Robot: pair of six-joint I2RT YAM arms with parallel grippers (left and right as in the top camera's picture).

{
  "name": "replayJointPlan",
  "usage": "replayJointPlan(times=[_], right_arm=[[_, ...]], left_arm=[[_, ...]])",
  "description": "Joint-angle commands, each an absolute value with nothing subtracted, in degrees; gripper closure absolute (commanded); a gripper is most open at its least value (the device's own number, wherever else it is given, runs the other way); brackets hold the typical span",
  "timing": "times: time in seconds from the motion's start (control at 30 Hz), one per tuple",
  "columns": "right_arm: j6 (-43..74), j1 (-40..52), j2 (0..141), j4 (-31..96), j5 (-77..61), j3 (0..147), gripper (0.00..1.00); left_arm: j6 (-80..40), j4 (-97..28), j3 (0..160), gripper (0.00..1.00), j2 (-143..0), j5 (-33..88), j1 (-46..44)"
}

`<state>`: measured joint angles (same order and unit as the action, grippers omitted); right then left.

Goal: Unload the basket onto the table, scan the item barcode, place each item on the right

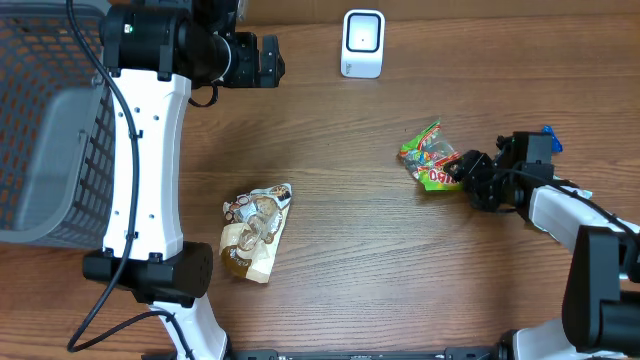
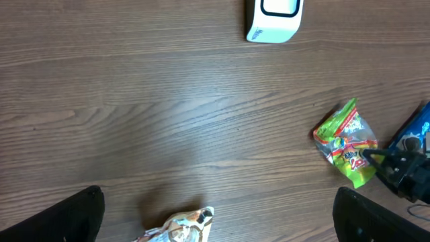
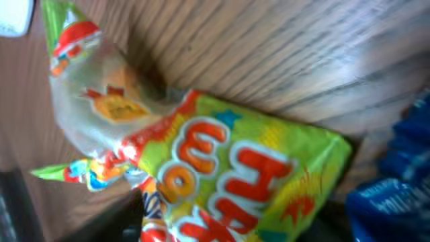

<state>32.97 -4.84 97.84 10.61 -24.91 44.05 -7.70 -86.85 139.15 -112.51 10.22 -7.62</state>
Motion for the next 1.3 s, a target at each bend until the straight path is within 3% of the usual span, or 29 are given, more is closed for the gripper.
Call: replayJointPlan(times=[0.0, 0.17, 0.3, 0.37, 0.7, 0.87, 0.97, 1.17, 1.27], right_arm=[[29.7, -4.6, 101.2, 9.3, -20.2, 42.5, 0.47], [28.0, -4.5, 104.2, 5.1, -20.2, 42.5, 0.48], [28.0, -4.4, 104.8, 1.3, -20.2, 42.5, 0.32], [28.0, -4.4, 104.8, -0.4, -20.2, 42.5, 0.29], [28.1, -0.1, 106.6, -4.9, -19.9, 42.5, 0.3], [33.9, 4.7, 107.7, -4.2, -8.2, 42.5, 0.3], [36.1, 5.8, 108.1, -4.8, -6.5, 42.5, 0.4], [36.0, 6.1, 108.2, -5.3, -6.5, 42.5, 0.89], [33.7, 5.9, 107.3, -5.1, -8.9, 42.8, 0.96]], left_arm=[[-7.3, -86.8, 139.6, 0.0, -112.0, 9.9, -7.5], [-7.3, -86.8, 139.6, 0.0, -112.0, 9.9, -7.5], [-7.3, -86.8, 139.6, 0.0, -112.0, 9.9, -7.5], [-7.3, -86.8, 139.6, 0.0, -112.0, 9.9, -7.5], [-7.3, -86.8, 139.6, 0.0, -112.0, 9.9, -7.5], [-7.3, -86.8, 139.6, 0.0, -112.0, 9.9, -7.5], [-7.3, -86.8, 139.6, 0.0, -112.0, 9.9, -7.5], [-7.3, -86.8, 139.6, 0.0, -112.0, 9.9, -7.5], [-7.3, -86.8, 139.6, 0.0, -112.0, 9.9, -7.5]])
